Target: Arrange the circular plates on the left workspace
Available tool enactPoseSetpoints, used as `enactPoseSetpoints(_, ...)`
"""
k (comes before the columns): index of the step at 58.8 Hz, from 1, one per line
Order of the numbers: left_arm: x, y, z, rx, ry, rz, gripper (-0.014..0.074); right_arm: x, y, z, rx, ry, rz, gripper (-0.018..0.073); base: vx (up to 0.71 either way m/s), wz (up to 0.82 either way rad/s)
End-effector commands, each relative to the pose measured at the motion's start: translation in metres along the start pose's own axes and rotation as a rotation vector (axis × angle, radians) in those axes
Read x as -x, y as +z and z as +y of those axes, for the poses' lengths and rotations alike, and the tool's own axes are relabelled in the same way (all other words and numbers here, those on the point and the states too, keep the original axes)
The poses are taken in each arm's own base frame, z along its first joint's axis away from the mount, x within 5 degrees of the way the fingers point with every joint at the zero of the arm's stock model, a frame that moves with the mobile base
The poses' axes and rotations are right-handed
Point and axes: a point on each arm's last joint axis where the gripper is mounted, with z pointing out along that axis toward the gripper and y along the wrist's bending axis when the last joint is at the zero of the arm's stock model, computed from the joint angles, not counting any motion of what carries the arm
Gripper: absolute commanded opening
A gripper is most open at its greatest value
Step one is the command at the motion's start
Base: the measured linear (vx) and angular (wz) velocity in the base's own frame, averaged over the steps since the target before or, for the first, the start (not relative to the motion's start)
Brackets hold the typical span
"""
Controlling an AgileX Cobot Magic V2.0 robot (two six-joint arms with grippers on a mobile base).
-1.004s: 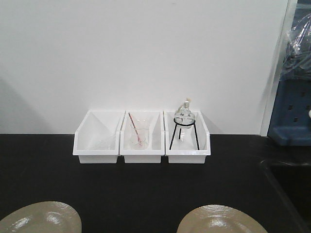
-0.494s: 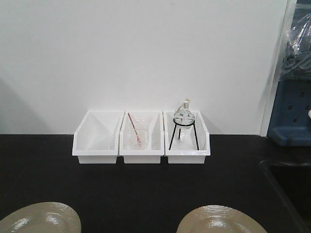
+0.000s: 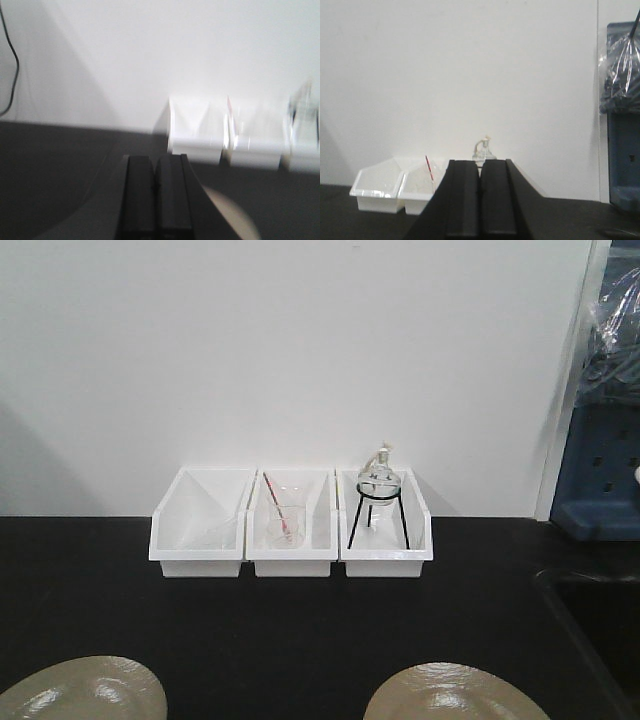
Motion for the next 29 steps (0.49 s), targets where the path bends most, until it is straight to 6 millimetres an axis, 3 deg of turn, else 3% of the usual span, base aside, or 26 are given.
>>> enactPoseSetpoints(1, 0.028, -0.004, 0.004, 0.029, -0.149, -0.257, 0.0002, 0.039, -0.001, 0.002, 0.009, 0.035, -0.198, 0.0000, 0.00, 0.00)
enactPoseSetpoints(12, 0.088, -0.013, -0.005, -0.013, -0.133, -0.370, 0.0002, 0.102, 0.007, 0.004, 0.009, 0.023, -0.232, 0.0000, 0.00, 0.00)
enactPoseSetpoints(17, 0.117, -0.012, -0.011, -0.025, -0.051, -0.358, 0.0002, 0.127, 0.023, 0.005, 0.004, 0.018, -0.163, 0.0000, 0.00, 0.00)
enactPoseSetpoints(25, 0.156, 0.011, -0.019, -0.034, 0.055, -0.257, 0.0002, 0.153, 0.061, 0.006, -0.003, 0.019, -0.047, 0.0000, 0.00, 0.00)
enactPoseSetpoints(29, 0.170, 0.034, -0.023, -0.043, 0.057, -0.159, 0.0002, 0.158, 0.082, 0.006, -0.008, 0.020, 0.038, 0.0000, 0.00, 0.00)
